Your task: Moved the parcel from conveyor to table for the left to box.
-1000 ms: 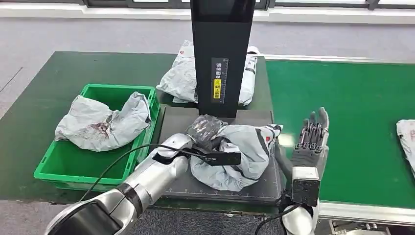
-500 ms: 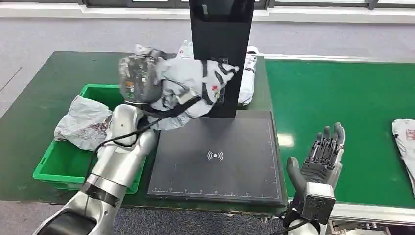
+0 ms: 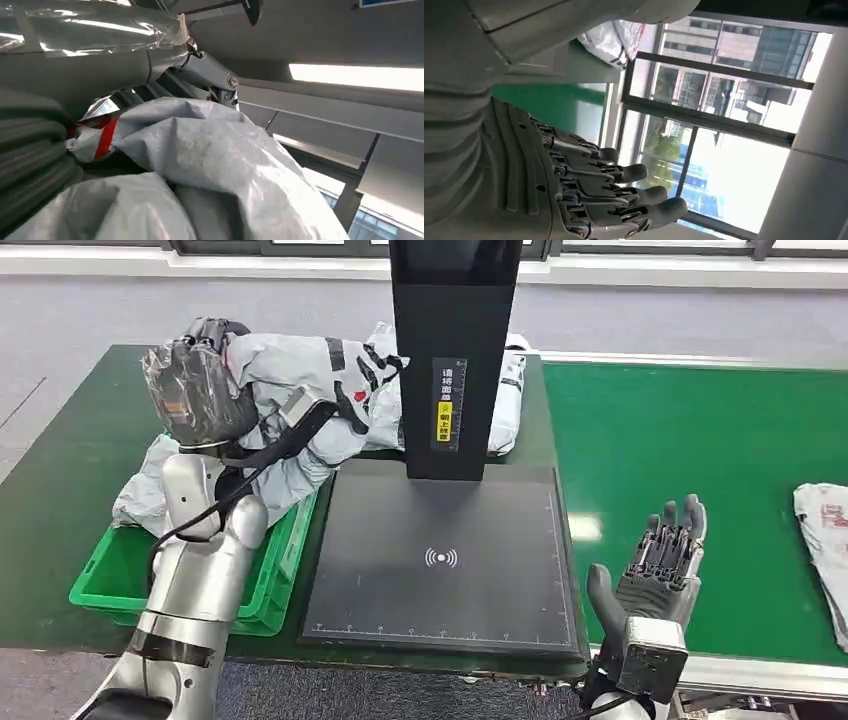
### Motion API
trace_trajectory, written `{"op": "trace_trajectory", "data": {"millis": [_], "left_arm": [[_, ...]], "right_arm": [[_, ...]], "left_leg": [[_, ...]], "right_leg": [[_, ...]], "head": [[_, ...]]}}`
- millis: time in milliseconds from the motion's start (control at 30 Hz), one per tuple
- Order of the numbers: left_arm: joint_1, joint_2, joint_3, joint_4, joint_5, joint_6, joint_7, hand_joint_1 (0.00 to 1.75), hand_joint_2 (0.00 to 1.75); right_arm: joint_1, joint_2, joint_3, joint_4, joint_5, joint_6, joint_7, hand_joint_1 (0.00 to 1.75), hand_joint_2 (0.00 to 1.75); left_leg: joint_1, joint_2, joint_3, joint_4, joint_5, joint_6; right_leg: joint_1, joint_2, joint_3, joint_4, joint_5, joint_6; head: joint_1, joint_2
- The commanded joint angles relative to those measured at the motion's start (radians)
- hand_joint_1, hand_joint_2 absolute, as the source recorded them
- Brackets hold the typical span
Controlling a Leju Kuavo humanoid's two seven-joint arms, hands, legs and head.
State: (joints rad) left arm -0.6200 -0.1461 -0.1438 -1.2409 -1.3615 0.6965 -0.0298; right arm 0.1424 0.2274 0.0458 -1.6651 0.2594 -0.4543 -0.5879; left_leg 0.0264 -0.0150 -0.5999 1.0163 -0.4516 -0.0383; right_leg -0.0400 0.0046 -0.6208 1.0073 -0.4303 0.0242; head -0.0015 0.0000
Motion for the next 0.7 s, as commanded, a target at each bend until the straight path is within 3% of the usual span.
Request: {"op": "trace_trajectory", "data": {"millis": [33, 133, 167, 200, 233, 267, 400, 433, 500, 533, 700], "left_arm": [[0.013, 0.026, 0.115, -0.078, -0.100, 0.002, 0.038, 1.75, 1.75], [0.038, 0.083, 0.220, -0.083, -0.157, 0.002, 0.054, 1.75, 1.75], [0.038, 0.154, 0.209, -0.019, -0.209, 0.002, 0.145, 1.75, 1.75], [0.034, 0.176, 0.200, 0.014, -0.209, 0.002, 0.179, 1.75, 1.75], [0.017, 0.252, 0.139, 0.116, -0.209, 0.002, 0.292, 1.75, 1.75], [0.003, 0.281, 0.121, 0.205, -0.209, 0.002, 0.336, 1.75, 1.75], [-0.012, 0.302, 0.121, 0.388, -0.208, -0.008, 0.381, 1.75, 1.75], [-0.011, 0.290, 0.136, 0.453, -0.209, -0.145, 0.386, 1.75, 1.75], [-0.012, 0.279, 0.133, 0.526, -0.209, -0.101, 0.402, 1.75, 1.75], [-0.030, 0.293, 0.076, 0.619, -0.209, -0.076, 0.461, 1.75, 1.75], [-0.044, 0.286, 0.057, 0.668, -0.209, -0.082, 0.518, 1.75, 1.75]], "right_arm": [[-0.007, -0.004, -0.014, 0.016, -0.012, 0.000, 0.009, 0.00, 1.75], [-0.005, -0.013, -0.008, 0.020, -0.016, -0.008, 0.010, 0.00, 1.75], [-0.006, -0.016, -0.014, 0.017, -0.022, -0.013, 0.012, 0.00, 1.75], [-0.008, -0.018, -0.021, 0.011, -0.028, -0.012, 0.016, 0.00, 1.75], [-0.010, -0.019, -0.028, 0.005, -0.033, -0.008, 0.021, 0.00, 1.75], [-0.013, -0.022, -0.036, 0.000, -0.033, -0.003, 0.028, 0.00, 1.75], [-0.015, -0.018, -0.054, -0.021, -0.022, 0.013, 0.046, 0.00, 1.75], [-0.013, -0.014, -0.059, -0.031, -0.016, 0.028, 0.065, 0.00, 1.75], [-0.010, -0.009, -0.067, -0.047, -0.005, 0.044, 0.081, 0.00, 1.75], [-0.006, -0.008, -0.071, -0.054, 0.007, 0.053, 0.090, 0.00, 1.75], [-0.003, -0.009, -0.071, -0.047, 0.014, 0.071, 0.101, 0.00, 1.75]], "left_leg": [[0.000, 0.002, 0.003, -0.001, -0.001, 0.002], [-0.001, 0.008, 0.006, -0.003, -0.002, 0.002], [0.000, 0.008, 0.007, -0.003, -0.002, 0.003], [-0.001, 0.007, 0.005, -0.002, -0.001, 0.002], [0.000, 0.007, 0.006, -0.003, -0.002, 0.002], [-0.001, 0.010, 0.009, -0.005, -0.001, 0.002], [-0.001, 0.005, 0.008, -0.005, -0.001, 0.001], [-0.001, 0.005, 0.008, -0.005, 0.000, 0.001], [0.000, 0.007, 0.010, -0.006, 0.000, 0.001], [0.000, 0.004, 0.009, -0.005, 0.001, 0.000], [0.001, 0.003, 0.006, -0.002, 0.000, 0.000]], "right_leg": [[0.001, 0.001, 0.003, -0.001, 0.000, -0.003], [0.000, 0.006, 0.003, -0.002, 0.000, -0.004], [0.001, 0.006, 0.004, -0.003, 0.000, -0.004], [0.000, 0.006, 0.002, -0.001, 0.000, -0.003], [0.001, 0.006, 0.003, -0.002, 0.000, -0.004], [0.001, 0.009, 0.005, -0.003, 0.001, -0.005], [0.001, 0.004, 0.004, -0.002, 0.000, -0.005], [0.000, 0.003, 0.004, -0.002, -0.001, -0.005], [0.002, 0.004, 0.005, -0.003, 0.000, -0.006], [0.001, 0.002, 0.005, -0.002, -0.001, -0.005], [0.002, 0.001, 0.004, -0.001, -0.001, -0.004]], "head": [[0.000, 0.000], [0.000, 0.000], [0.000, 0.000], [0.000, 0.000], [0.000, 0.000], [0.000, 0.000], [0.000, 0.000], [0.000, 0.000], [-0.001, 0.000], [0.000, 0.000], [0.000, 0.000]]}}
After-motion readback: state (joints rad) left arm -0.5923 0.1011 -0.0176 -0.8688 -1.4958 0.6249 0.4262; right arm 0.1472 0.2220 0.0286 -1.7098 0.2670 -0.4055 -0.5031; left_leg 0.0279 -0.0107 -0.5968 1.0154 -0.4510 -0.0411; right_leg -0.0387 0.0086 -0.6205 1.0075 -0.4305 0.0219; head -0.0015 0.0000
